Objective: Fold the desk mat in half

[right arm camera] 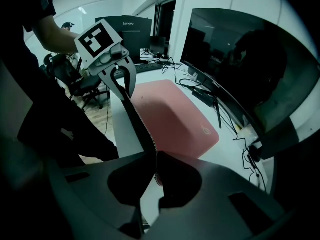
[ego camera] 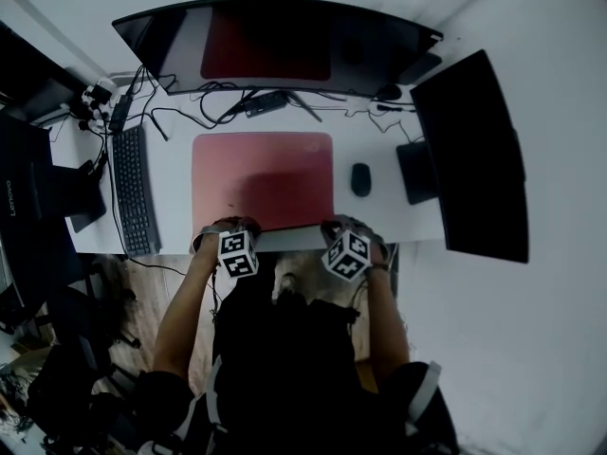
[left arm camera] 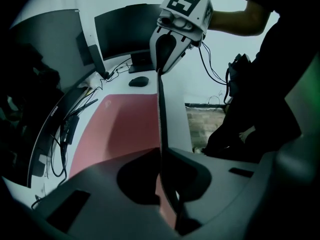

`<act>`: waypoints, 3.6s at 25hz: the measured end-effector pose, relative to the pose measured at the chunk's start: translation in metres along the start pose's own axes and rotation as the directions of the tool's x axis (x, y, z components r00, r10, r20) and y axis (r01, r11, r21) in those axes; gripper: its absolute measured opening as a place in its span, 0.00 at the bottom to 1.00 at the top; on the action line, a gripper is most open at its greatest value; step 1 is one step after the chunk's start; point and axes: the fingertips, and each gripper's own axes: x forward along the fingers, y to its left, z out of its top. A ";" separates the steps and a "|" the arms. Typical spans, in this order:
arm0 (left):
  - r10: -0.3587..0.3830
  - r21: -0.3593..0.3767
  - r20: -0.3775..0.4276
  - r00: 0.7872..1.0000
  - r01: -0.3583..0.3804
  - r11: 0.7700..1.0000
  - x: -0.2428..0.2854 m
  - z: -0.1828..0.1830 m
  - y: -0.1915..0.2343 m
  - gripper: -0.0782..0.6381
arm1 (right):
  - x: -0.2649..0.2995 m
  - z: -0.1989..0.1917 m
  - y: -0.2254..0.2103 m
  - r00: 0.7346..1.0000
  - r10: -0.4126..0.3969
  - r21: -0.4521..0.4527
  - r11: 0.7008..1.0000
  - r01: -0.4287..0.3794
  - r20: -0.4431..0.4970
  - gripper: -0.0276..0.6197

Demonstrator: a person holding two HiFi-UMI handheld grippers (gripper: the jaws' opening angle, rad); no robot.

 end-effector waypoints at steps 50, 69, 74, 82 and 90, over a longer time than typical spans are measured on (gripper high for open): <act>-0.007 -0.004 -0.009 1.000 0.007 1.000 0.008 0.016 0.196 0.14 | 0.045 0.064 -0.163 0.997 -0.071 0.071 0.995 0.071 0.005 0.07; 0.200 -0.048 -0.030 0.979 -0.201 0.978 0.032 0.018 0.294 0.14 | 0.089 0.087 -0.244 0.997 -0.067 0.031 0.997 0.066 0.031 0.07; 0.244 -0.062 -0.031 0.969 -0.246 0.967 0.042 0.013 0.309 0.14 | 0.101 0.095 -0.261 0.995 -0.088 0.018 0.996 0.087 0.045 0.07; 0.338 -0.097 -0.031 0.941 -0.340 0.935 0.043 0.011 0.338 0.14 | 0.119 0.109 -0.286 0.984 -0.162 0.024 0.987 0.161 0.069 0.07; 0.347 -0.117 -0.047 0.937 -0.350 0.929 0.060 0.003 0.345 0.14 | 0.138 0.109 -0.296 0.979 -0.195 0.050 0.980 0.192 0.063 0.07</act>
